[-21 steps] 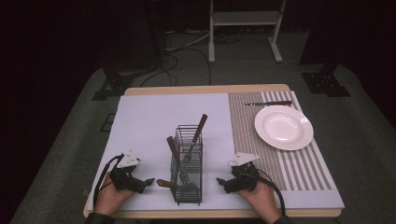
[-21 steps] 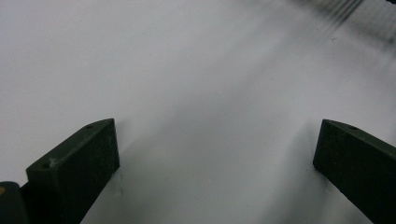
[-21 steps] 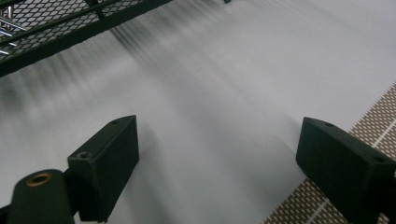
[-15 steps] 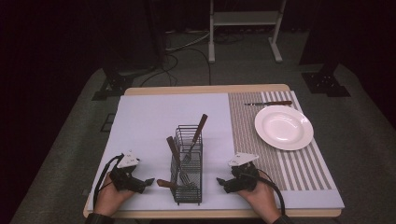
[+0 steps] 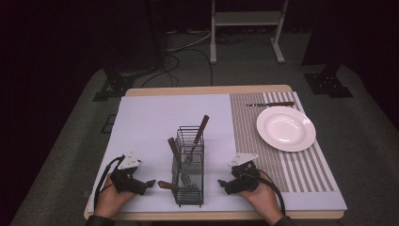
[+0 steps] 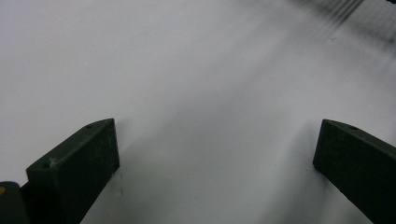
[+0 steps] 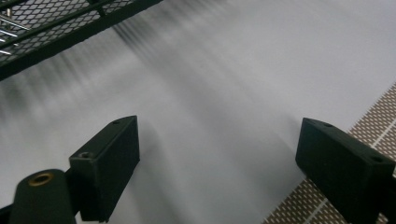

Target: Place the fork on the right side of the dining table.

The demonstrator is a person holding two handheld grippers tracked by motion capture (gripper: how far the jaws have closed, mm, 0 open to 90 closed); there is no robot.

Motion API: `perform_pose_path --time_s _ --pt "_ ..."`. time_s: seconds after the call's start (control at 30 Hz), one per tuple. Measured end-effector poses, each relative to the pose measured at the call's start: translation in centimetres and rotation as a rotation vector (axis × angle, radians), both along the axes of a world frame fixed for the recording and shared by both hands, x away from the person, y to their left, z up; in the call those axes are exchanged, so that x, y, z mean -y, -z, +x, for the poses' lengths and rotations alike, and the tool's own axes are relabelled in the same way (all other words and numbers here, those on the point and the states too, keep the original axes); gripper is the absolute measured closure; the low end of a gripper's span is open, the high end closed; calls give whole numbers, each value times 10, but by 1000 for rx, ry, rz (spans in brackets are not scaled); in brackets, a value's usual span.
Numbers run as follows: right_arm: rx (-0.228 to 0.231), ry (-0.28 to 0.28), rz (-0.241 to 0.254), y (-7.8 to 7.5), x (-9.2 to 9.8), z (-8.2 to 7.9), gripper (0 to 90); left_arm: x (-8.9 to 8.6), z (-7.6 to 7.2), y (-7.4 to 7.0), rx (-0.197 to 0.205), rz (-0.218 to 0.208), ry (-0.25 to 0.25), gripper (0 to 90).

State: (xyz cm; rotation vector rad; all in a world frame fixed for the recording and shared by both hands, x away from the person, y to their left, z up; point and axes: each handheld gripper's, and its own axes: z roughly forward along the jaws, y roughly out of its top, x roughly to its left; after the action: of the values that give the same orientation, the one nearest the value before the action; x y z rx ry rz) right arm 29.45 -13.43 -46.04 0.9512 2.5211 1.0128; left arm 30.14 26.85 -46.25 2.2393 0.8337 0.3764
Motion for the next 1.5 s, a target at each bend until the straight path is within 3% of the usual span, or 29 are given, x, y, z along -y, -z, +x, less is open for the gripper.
perform_pose_path --time_s 0.33,1.03,1.33,1.5 --pt "-28 -18 21 -7 -1 3 129 0 0 0 -1 0 1 0" --pt "-7 12 112 -30 10 15 129 0 0 0 -1 0 1 0" --pt "-20 13 131 -33 13 18 128 0 0 0 -1 1 1 0" --pt "-5 20 146 -41 14 21 128 0 0 0 -1 -1 0 0"
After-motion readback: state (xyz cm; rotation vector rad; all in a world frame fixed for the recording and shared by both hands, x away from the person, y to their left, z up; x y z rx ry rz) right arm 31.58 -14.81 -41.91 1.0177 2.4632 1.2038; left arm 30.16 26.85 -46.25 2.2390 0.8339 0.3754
